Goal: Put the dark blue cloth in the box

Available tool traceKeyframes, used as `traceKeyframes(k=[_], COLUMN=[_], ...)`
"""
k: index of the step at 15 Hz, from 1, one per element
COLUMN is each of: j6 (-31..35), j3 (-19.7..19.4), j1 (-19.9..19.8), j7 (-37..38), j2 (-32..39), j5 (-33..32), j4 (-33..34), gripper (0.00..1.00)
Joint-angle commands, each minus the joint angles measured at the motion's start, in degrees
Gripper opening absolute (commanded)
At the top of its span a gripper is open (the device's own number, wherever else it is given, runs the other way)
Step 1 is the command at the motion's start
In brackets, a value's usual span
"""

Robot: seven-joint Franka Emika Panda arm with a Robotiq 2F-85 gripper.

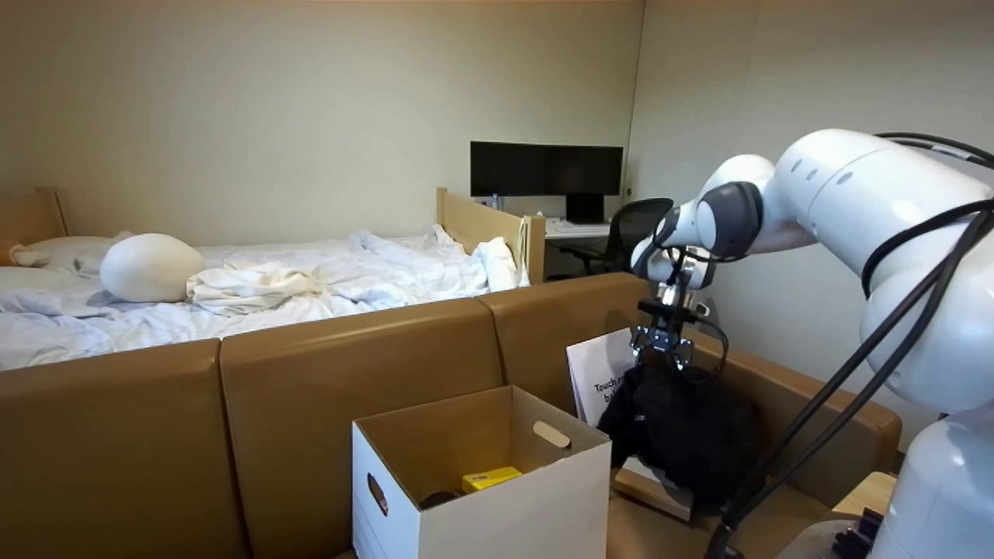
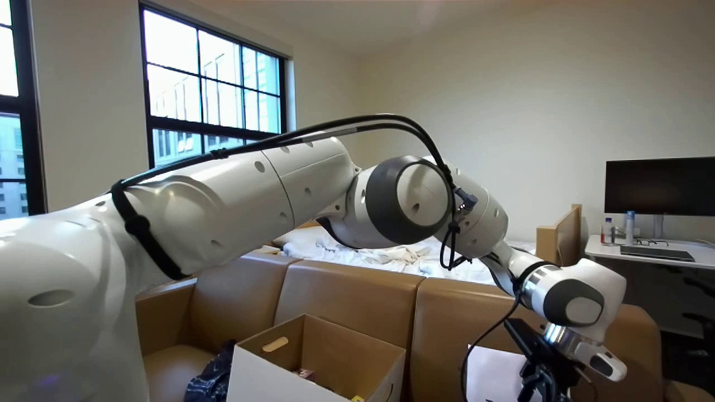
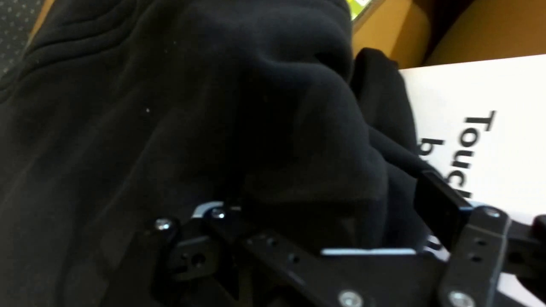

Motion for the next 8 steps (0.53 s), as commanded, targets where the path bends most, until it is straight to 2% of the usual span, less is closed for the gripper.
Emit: traceKeyframes(k=[1,4,6,7,8], j6=[-0.8,-2.9,-7.1,-9.8,-11.6], j3=[-0.8,-2.1,-3.2,-2.8,-0.7], j1=[-0.5,0.4,0.5,-0.1,-1.5], j7=[8.3,15.0,17.0,16.5,16.0], j2=[6.8,11.4,14.5,15.1,14.4], j5=[-3.5,-6.2,-6.7,-6.5,-7.1], j4=[6.1,9.3,12.9,14.3,14.4], gripper=[1.0,1.0,0.99,0.75,0.75])
